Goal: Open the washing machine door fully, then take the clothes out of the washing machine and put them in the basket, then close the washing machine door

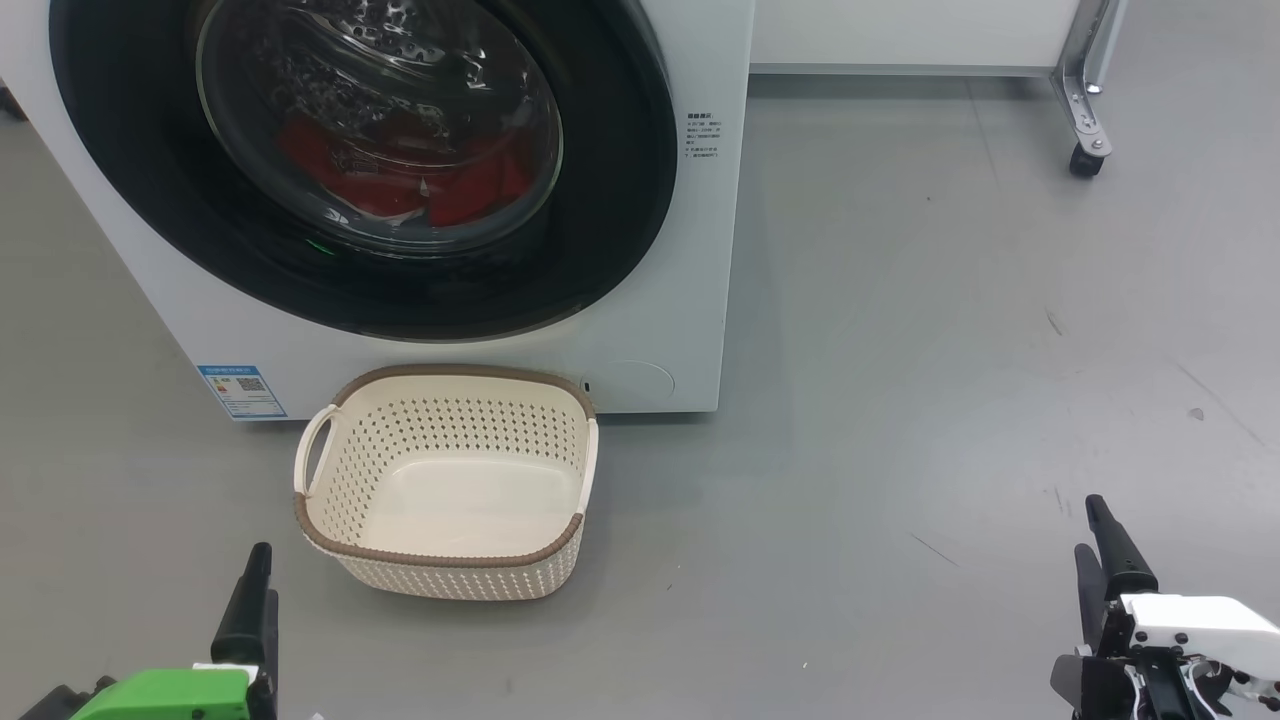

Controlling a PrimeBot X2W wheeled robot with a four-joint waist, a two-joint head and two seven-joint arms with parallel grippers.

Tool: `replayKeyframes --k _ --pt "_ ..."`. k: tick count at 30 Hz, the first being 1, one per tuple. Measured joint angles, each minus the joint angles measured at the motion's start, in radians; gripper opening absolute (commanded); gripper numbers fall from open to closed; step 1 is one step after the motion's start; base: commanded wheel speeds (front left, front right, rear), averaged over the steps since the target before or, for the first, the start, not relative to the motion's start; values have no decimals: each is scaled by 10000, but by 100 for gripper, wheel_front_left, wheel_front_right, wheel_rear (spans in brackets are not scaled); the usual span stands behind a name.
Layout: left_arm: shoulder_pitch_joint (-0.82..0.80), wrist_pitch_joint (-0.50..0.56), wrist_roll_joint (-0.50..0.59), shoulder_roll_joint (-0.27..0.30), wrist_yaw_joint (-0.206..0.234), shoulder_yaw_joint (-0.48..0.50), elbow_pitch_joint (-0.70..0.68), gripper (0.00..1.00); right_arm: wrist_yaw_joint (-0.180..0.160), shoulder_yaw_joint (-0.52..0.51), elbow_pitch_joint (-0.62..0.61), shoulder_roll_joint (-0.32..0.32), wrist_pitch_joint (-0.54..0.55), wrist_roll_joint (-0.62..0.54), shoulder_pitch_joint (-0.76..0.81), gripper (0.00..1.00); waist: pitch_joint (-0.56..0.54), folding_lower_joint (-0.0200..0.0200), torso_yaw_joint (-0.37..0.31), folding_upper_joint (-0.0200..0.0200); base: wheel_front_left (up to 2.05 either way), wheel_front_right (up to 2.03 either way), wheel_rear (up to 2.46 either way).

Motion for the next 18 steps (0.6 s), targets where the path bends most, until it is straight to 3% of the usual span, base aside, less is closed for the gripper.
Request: replayKeyframes --k 18 --pt "-14 -470 594 -2 0 -69 -604 100 0 -31 -727 0 -510 -809 -8 100 10 0 39 0 0 0 0"
